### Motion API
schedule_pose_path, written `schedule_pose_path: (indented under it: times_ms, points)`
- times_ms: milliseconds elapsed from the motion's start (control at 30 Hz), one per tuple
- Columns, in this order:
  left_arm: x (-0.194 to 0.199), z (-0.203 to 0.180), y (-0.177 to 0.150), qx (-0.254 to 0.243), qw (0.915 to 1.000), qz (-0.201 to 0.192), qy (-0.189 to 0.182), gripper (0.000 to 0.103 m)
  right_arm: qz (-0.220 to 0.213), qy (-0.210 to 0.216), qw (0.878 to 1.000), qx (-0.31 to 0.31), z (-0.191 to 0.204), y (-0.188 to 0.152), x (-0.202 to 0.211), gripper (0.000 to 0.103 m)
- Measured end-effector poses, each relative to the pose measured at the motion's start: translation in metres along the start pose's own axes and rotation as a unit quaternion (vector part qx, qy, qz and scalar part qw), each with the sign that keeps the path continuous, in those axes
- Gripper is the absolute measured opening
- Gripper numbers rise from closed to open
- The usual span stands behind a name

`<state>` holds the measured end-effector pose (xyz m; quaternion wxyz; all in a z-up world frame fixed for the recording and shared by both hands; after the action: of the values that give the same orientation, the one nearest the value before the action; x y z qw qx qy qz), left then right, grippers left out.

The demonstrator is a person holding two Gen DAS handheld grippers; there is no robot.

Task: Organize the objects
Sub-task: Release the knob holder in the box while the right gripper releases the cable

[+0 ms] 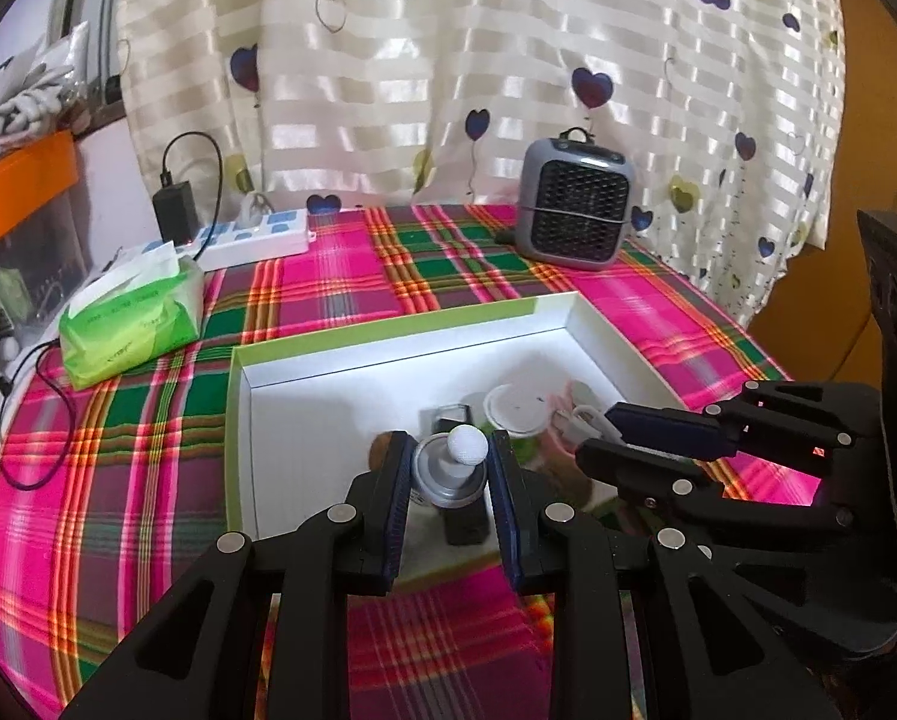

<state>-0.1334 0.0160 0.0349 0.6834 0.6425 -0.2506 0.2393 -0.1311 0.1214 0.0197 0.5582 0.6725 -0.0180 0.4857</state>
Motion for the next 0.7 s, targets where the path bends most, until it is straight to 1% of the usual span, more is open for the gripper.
schedule_pose_path:
  times_ms: [200,367,567,700]
  points:
    - [-0.013,-0.002,-0.001,-0.005,1.0000,0.007,-0.002,0.023,0.013,0.014,1.000,0.007,-0.001,0.000,-0.015,0.019]
    - [-0.019,-0.003,0.001,-0.005,1.0000,0.007,-0.002,0.023,0.012,0.015,1.000,0.012,-0.002,0.004,-0.021,0.019]
    - [-0.027,-0.002,0.000,0.000,0.9998,0.017,-0.009,0.024,0.013,0.025,1.000,0.014,-0.002,0.003,-0.027,0.019]
    - [-0.029,-0.002,0.000,0.001,0.9996,0.023,-0.018,0.024,0.013,0.023,1.000,0.014,-0.002,0.002,-0.027,0.020]
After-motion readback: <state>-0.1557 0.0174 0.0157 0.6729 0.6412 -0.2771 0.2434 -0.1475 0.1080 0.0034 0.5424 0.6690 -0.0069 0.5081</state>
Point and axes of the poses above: each gripper's, at about its wrist camera, not at the fingertips, and x roughly against the way its jaws point, z to its left, y to its top, the point moved 2 cm from there along -x, roughly the way its jaws point, and after that the axes turned 11 degrees about y, right-handed, at the moved point
